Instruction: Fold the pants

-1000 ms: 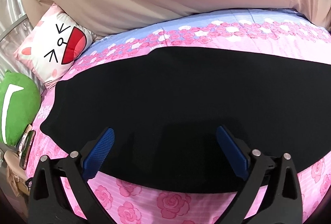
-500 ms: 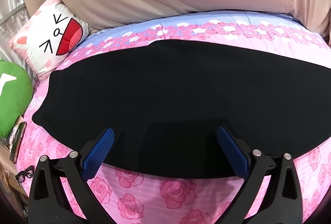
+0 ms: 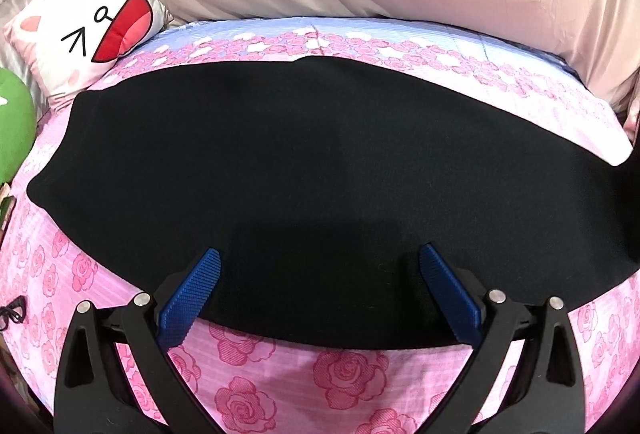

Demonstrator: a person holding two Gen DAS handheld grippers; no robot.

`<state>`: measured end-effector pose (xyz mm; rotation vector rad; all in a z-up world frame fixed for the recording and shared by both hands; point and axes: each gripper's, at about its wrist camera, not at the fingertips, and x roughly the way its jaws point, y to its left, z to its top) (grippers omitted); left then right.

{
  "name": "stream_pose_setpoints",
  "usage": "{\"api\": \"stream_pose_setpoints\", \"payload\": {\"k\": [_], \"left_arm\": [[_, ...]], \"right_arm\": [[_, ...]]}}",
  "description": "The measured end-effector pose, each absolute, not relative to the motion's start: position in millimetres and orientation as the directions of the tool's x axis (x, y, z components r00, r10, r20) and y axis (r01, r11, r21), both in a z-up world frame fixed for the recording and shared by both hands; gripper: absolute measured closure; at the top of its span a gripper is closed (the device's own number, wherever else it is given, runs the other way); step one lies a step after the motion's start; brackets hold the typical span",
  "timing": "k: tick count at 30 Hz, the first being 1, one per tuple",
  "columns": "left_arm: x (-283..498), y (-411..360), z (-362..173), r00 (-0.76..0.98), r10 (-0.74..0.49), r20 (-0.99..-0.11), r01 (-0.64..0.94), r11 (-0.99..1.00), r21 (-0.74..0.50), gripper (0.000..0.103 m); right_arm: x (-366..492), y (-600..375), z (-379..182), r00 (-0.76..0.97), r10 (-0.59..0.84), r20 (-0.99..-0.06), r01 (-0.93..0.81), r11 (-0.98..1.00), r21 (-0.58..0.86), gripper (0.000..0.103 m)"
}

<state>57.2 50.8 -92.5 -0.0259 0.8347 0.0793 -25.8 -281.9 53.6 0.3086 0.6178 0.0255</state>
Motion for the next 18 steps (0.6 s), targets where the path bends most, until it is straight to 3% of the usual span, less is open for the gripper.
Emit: {"api": "stream_pose_setpoints", "payload": {"k": [10, 18], "left_arm": [[50.6, 64.7, -88.8, 0.692, 0.033, -0.721, -0.108, 0.992, -0.059, 0.005], [34.5, 96.2, -89.6, 0.703, 0.039, -0.710, -0.159, 0.982, -0.104, 0.005]], "right_arm": [[39.8, -106.6, 38.3, 0.696, 0.341, -0.632, -0.221, 0.939, 0.263, 0.084], [67.2, -40.0, -20.0, 0.586, 0.356, -0.728, -0.270, 0.933, 0.240, 0.083]]}}
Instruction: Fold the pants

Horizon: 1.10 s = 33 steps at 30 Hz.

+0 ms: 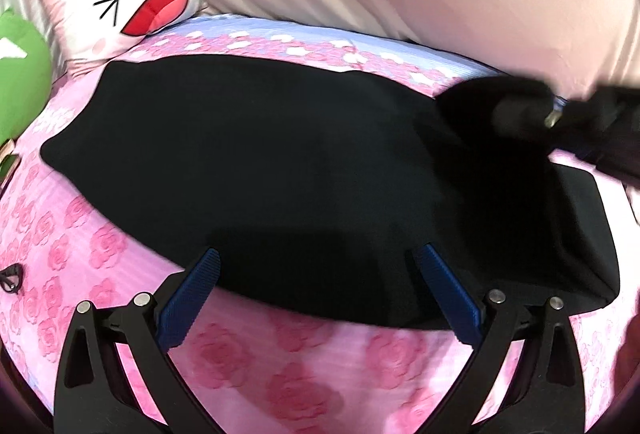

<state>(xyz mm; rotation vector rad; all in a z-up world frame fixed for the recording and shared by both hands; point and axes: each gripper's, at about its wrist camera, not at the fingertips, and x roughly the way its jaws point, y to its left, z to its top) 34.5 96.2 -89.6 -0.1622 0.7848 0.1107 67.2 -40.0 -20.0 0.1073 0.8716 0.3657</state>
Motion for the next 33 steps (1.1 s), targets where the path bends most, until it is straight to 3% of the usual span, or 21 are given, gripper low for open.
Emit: {"api": "stream_pose_setpoints", "payload": {"k": [2, 6, 12, 15, 18, 21, 26, 27, 30, 31, 33], "left_arm": [[29.0, 106.9, -91.1, 0.700, 0.048, -0.713, -0.172, 0.980, -0.102, 0.005], [23.1, 122.9, -93.9, 0.698, 0.050, -0.715, -0.194, 0.973, -0.121, 0.005], [24.0, 131.1, -98.0, 0.688, 0.010, -0.726, -0.182, 0.970, -0.159, 0.005], [24.3, 131.5, -93.4, 0.692, -0.034, -0.721, -0.146, 0.972, -0.186, 0.005], [37.8, 125.9, -91.3, 0.656, -0.166, -0.736, -0.077, 0.956, -0.284, 0.005], [57.5, 113.6, -84.0, 0.653, -0.174, -0.737, -0.096, 0.946, -0.308, 0.005], [90.6, 77.3, -84.0, 0.630, -0.145, -0.763, -0.056, 0.971, -0.230, 0.005], [92.8, 72.4, -85.2, 0.628, -0.156, -0.762, -0.040, 0.972, -0.232, 0.014], [91.1, 61.0, -86.3, 0.626, -0.146, -0.766, -0.018, 0.979, -0.201, 0.059], [87.8, 62.9, -83.7, 0.622, -0.175, -0.763, -0.004, 0.974, -0.227, 0.065], [79.7, 72.9, -77.5, 0.612, -0.234, -0.756, 0.005, 0.956, -0.292, 0.063]], "right_arm": [[71.5, -33.0, -38.7, 0.553, 0.355, -0.754, -0.272, 0.932, 0.239, 0.081], [70.8, -18.4, -70.3, 0.492, 0.349, -0.798, -0.300, 0.928, 0.221, 0.058], [12.3, -55.5, -20.1, 0.642, 0.319, -0.697, -0.285, 0.944, 0.169, 0.044], [-20.9, -123.0, -6.0, 0.730, 0.197, -0.655, -0.134, 0.980, 0.146, 0.041], [-47.2, -174.4, -14.5, 0.741, 0.054, -0.669, 0.012, 0.996, 0.094, 0.041], [-63.3, -207.0, -32.2, 0.730, 0.037, -0.682, 0.077, 0.988, 0.137, 0.041], [-68.3, -227.0, -50.7, 0.720, 0.057, -0.692, 0.105, 0.976, 0.190, 0.041], [-68.2, -227.7, -52.7, 0.721, 0.063, -0.690, 0.102, 0.975, 0.196, 0.041], [-63.6, -225.8, -54.4, 0.722, 0.065, -0.688, 0.090, 0.978, 0.187, 0.041], [-62.9, -223.7, -55.5, 0.722, 0.066, -0.688, 0.087, 0.979, 0.185, 0.041], [-63.4, -220.8, -52.3, 0.733, 0.075, -0.676, 0.071, 0.980, 0.185, 0.041]]}}
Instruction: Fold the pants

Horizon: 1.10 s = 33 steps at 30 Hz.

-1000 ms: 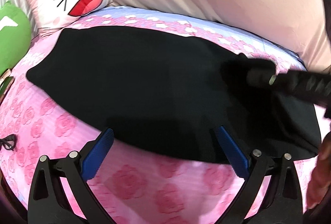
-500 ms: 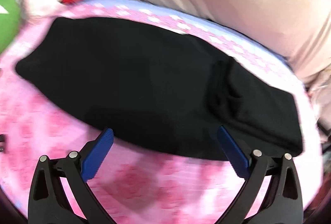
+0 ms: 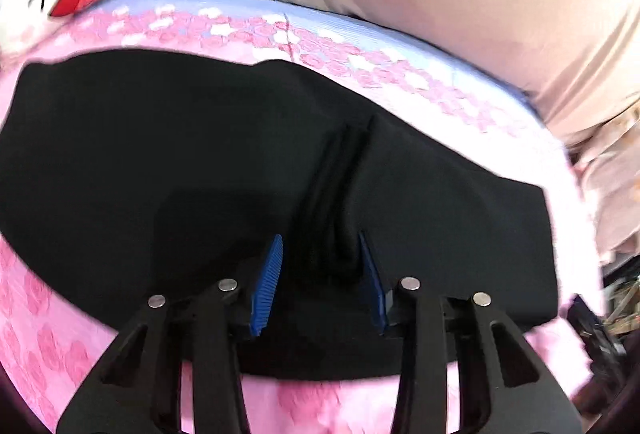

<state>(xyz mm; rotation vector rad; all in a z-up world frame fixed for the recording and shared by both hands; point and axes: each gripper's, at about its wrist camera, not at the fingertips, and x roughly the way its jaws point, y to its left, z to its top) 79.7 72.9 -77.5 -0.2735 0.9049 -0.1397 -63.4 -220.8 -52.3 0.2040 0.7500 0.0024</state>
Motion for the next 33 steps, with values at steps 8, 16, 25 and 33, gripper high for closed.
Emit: {"api": "stream_pose_setpoints", "payload": {"k": [8, 16, 25, 33], "left_arm": [[41.2, 141.8, -45.3, 0.729, 0.070, -0.681, -0.213, 0.969, -0.128, 0.008], [29.0, 204.5, -46.5, 0.714, 0.146, -0.685, -0.311, 0.943, -0.123, 0.007], [30.2, 289.3, -73.1, 0.681, 0.144, -0.718, -0.429, 0.873, -0.232, 0.005], [66.4, 342.2, -102.2, 0.652, 0.029, -0.757, -0.476, 0.794, -0.380, 0.005]], "right_arm": [[-30.0, -101.6, -36.3, 0.710, 0.210, -0.672, -0.250, 0.968, 0.039, 0.040], [38.8, 15.1, -75.8, 0.616, 0.215, -0.758, -0.416, 0.906, -0.081, 0.056], [59.0, 50.2, -77.0, 0.599, 0.190, -0.778, -0.419, 0.902, -0.103, 0.065], [29.4, 35.7, -42.5, 0.642, 0.287, -0.711, -0.393, 0.920, 0.016, 0.045]]}}
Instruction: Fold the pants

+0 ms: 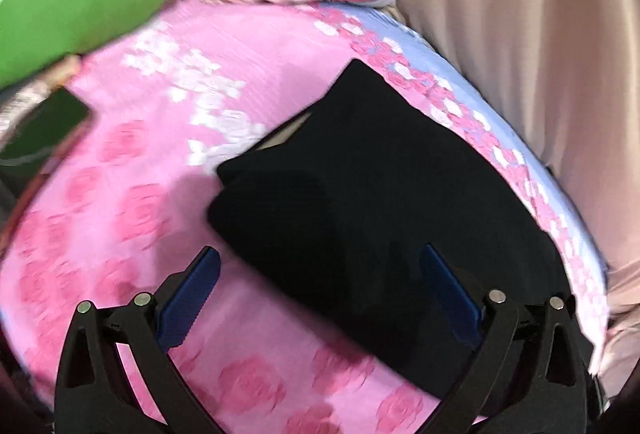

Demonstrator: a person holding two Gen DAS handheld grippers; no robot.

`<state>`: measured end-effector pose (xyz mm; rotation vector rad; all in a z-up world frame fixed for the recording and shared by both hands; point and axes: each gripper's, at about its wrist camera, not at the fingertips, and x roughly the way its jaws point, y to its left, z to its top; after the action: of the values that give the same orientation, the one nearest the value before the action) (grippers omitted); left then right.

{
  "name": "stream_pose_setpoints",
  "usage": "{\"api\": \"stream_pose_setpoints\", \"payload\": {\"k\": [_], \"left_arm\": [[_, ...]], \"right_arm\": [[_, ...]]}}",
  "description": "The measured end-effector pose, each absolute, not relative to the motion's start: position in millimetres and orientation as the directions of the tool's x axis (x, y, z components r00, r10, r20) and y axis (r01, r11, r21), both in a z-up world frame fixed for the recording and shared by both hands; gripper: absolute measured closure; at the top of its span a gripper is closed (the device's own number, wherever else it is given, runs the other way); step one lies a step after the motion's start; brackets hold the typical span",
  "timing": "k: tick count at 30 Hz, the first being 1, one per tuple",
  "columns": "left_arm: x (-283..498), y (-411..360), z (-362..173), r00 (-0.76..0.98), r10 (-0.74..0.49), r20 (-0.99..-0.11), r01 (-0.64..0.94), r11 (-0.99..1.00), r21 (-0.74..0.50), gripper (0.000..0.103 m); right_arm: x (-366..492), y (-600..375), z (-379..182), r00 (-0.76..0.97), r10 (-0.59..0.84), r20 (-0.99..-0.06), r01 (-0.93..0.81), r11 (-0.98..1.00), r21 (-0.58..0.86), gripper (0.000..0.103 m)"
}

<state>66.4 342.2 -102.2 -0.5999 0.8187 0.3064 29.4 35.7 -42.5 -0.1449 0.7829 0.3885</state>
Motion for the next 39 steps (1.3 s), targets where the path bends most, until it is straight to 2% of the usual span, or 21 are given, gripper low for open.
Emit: {"api": "stream_pose_setpoints", "payload": {"k": [2, 4, 5, 6, 8, 9, 13, 17, 23, 26, 30, 34, 37, 39], "left_arm": [[75.7, 343.2, -102.1, 0.655, 0.044, -0.755, -0.477, 0.799, -0.367, 0.007], [80.4, 342.6, -101.1, 0.658, 0.045, -0.751, -0.477, 0.798, -0.370, 0.017], [83.2, 341.8, -100.1, 0.655, 0.057, -0.754, -0.481, 0.800, -0.358, 0.032], [85.8, 341.9, -98.9, 0.645, 0.081, -0.760, -0.496, 0.801, -0.335, 0.056], [87.4, 343.2, -94.3, 0.641, 0.086, -0.762, -0.503, 0.798, -0.333, 0.084], [87.2, 343.4, -90.5, 0.649, 0.070, -0.757, -0.494, 0.796, -0.350, 0.087], [81.5, 325.3, -55.6, 0.702, 0.080, -0.708, -0.439, 0.831, -0.341, 0.089], [74.4, 270.4, -3.7, 0.773, 0.063, -0.631, -0.317, 0.900, -0.298, 0.090], [65.4, 145.8, 59.4, 0.847, -0.047, -0.530, -0.061, 0.981, -0.184, 0.091], [62.4, 83.2, 72.7, 0.849, -0.123, -0.513, 0.059, 0.988, -0.140, 0.091], [58.2, -9.1, 70.7, 0.824, -0.202, -0.529, 0.197, 0.978, -0.065, 0.091], [59.7, -93.1, 39.5, 0.742, -0.280, -0.609, 0.327, 0.944, -0.035, 0.090], [62.5, -133.5, 3.4, 0.673, -0.292, -0.680, 0.372, 0.928, -0.031, 0.090], [66.2, -159.8, -25.4, 0.648, -0.251, -0.719, 0.367, 0.930, 0.006, 0.090]], "right_arm": [[23.9, 29.3, -36.0, 0.657, 0.282, -0.699, -0.382, 0.924, 0.014, 0.043], [16.6, 20.7, -29.5, 0.674, 0.277, -0.684, -0.363, 0.932, 0.020, 0.042], [15.6, 16.1, -27.6, 0.678, 0.274, -0.682, -0.353, 0.935, 0.026, 0.042], [13.0, 11.0, -25.6, 0.683, 0.272, -0.678, -0.338, 0.940, 0.037, 0.041], [10.7, 2.3, -23.0, 0.687, 0.272, -0.674, -0.321, 0.945, 0.053, 0.040], [9.7, -3.6, -21.9, 0.693, 0.263, -0.672, -0.307, 0.950, 0.056, 0.039], [4.0, -31.6, -18.4, 0.707, 0.237, -0.667, -0.252, 0.965, 0.075, 0.039], [-2.1, -60.0, -13.0, 0.727, 0.211, -0.653, -0.192, 0.976, 0.101, 0.039], [-20.7, -118.5, 1.0, 0.772, 0.153, -0.617, -0.089, 0.987, 0.133, 0.037], [-34.6, -151.5, 6.5, 0.795, 0.110, -0.597, -0.029, 0.989, 0.143, 0.037], [-53.9, -194.2, 10.2, 0.811, 0.069, -0.581, 0.042, 0.984, 0.175, 0.036], [-74.3, -234.0, 8.0, 0.813, 0.017, -0.582, 0.117, 0.974, 0.192, 0.036], [-89.7, -261.3, 4.2, 0.811, -0.012, -0.585, 0.162, 0.965, 0.205, 0.036], [-98.0, -277.0, -0.4, 0.806, -0.029, -0.592, 0.191, 0.958, 0.213, 0.036]]}}
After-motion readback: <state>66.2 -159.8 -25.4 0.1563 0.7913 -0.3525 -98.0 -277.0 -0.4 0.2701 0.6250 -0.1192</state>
